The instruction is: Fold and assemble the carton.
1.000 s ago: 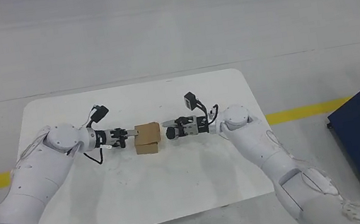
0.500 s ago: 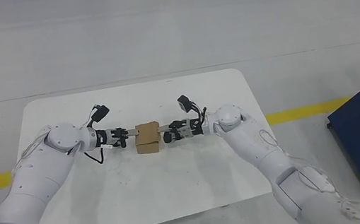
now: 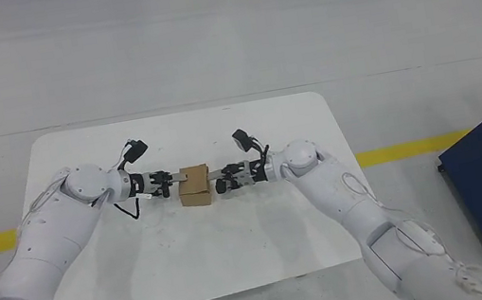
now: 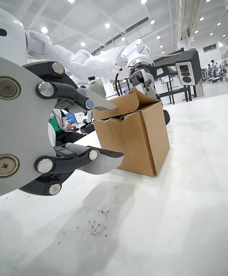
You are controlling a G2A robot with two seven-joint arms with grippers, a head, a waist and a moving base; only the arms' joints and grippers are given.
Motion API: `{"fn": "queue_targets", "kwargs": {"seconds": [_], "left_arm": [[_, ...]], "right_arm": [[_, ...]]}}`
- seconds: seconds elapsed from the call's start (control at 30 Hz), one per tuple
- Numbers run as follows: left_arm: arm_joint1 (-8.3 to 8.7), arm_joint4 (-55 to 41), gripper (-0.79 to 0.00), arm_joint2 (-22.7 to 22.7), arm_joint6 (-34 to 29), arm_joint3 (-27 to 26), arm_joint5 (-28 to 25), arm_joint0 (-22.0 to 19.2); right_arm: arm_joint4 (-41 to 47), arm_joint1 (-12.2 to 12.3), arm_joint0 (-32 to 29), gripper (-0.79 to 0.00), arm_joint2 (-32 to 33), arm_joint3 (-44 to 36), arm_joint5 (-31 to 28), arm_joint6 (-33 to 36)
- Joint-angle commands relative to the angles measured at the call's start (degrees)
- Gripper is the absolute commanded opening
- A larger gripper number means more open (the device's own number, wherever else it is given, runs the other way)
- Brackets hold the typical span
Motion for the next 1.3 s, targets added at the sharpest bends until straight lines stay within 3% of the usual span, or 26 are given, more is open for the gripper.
{"fn": "queue_targets", "kwargs": {"seconds": [0.0,1.27], "left_arm": [[-0.05,0.0,-0.231,0.0,0.0,0.1,0.0,0.0],[-1.62,1.6,-0.215,0.7,0.3,2.7,1.0,-1.0]], "right_arm": [[0.2,-0.1,0.1,-0.419,-0.1,0.2,0.0,0.1],[-3.2,-0.6,1.4,-0.419,-2.3,1.0,3.0,-2.8]]}}
